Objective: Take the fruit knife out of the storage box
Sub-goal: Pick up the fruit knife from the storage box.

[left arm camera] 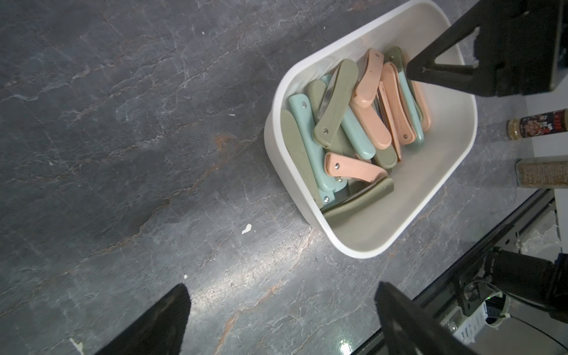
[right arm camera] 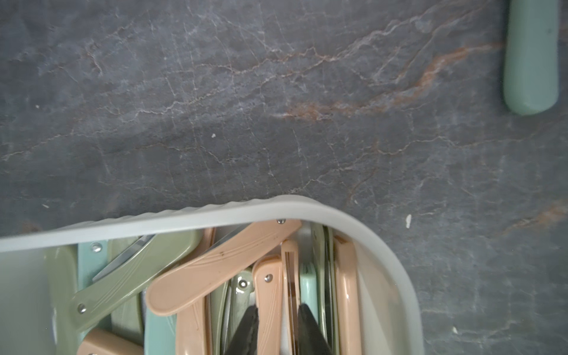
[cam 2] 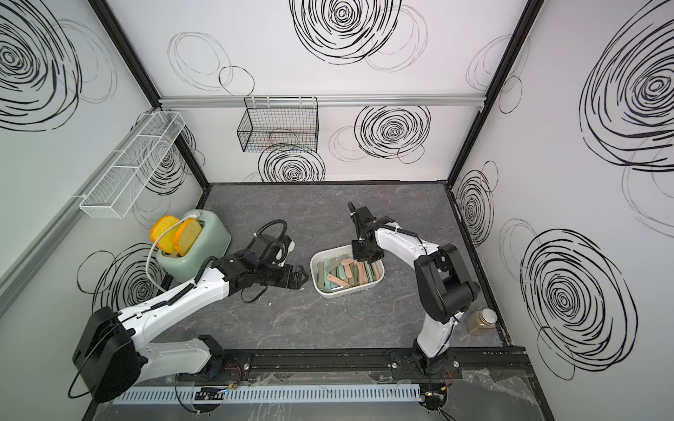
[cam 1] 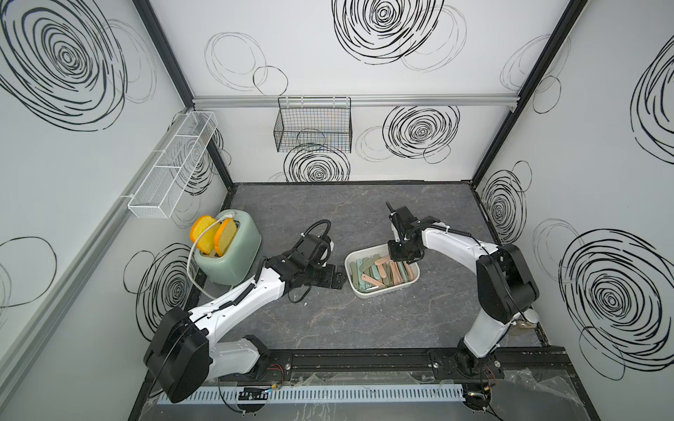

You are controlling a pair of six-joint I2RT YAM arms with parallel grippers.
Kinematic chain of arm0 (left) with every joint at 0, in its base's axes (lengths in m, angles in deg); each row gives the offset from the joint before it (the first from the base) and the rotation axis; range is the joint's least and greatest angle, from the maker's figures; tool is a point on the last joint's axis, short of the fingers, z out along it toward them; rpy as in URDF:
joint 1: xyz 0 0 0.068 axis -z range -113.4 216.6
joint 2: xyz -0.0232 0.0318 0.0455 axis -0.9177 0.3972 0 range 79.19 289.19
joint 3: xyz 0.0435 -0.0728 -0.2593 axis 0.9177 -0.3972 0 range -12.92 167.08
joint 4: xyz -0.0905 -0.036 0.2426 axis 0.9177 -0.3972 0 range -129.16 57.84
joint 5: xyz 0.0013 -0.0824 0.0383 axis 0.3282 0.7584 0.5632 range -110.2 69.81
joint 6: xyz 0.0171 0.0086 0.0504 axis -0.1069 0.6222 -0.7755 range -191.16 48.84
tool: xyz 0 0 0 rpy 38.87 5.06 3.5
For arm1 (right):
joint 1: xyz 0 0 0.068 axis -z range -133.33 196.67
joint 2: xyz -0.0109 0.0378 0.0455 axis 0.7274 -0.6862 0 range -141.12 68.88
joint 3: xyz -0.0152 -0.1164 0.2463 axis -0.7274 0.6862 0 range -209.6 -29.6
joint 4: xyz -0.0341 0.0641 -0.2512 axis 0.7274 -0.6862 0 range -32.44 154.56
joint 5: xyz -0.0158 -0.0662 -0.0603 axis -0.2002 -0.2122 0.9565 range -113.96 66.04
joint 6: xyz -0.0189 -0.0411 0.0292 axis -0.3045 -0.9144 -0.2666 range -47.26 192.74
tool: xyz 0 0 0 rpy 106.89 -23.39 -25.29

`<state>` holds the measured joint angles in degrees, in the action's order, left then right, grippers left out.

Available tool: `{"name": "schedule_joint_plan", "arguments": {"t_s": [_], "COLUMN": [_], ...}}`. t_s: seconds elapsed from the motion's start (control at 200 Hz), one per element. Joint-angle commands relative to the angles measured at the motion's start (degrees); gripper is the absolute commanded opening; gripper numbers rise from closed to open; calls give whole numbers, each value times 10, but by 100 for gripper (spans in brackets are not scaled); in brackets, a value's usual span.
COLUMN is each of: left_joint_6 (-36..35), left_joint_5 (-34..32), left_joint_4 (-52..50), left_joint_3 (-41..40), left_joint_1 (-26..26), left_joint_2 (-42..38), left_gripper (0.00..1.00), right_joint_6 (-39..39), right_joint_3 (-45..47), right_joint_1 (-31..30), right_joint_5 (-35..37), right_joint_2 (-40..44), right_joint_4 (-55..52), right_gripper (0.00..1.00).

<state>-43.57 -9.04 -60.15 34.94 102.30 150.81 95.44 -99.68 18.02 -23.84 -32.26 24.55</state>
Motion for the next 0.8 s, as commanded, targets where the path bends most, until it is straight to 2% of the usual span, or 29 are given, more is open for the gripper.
{"name": "schedule_joint_plan", "arguments": {"t_s": [0.0,0.345,0.555,0.795], "left_joint_6": [-7,-5,-6,-8], "left_joint_5": [-7,7,11,12], "left_joint_4": [-1,5,8,12], "left_joint_3": [-9,3,3,5], "left_joint_1": [3,3,2,2], "left_joint_2": [-10,6,13,20], "left_gripper": [98,98,98,98], "right_joint_6": [-8,-28,-36,-42], "right_joint_3": [-6,-16,-13,-27], "right_joint_1": [-1,2,6,6], "right_joint_5": [4,24,24,26], "right_joint_2": [-19,-71,-87,-81], "right_joint_4": [10,24,29,17], "right_gripper": [27,25,13,6]}}
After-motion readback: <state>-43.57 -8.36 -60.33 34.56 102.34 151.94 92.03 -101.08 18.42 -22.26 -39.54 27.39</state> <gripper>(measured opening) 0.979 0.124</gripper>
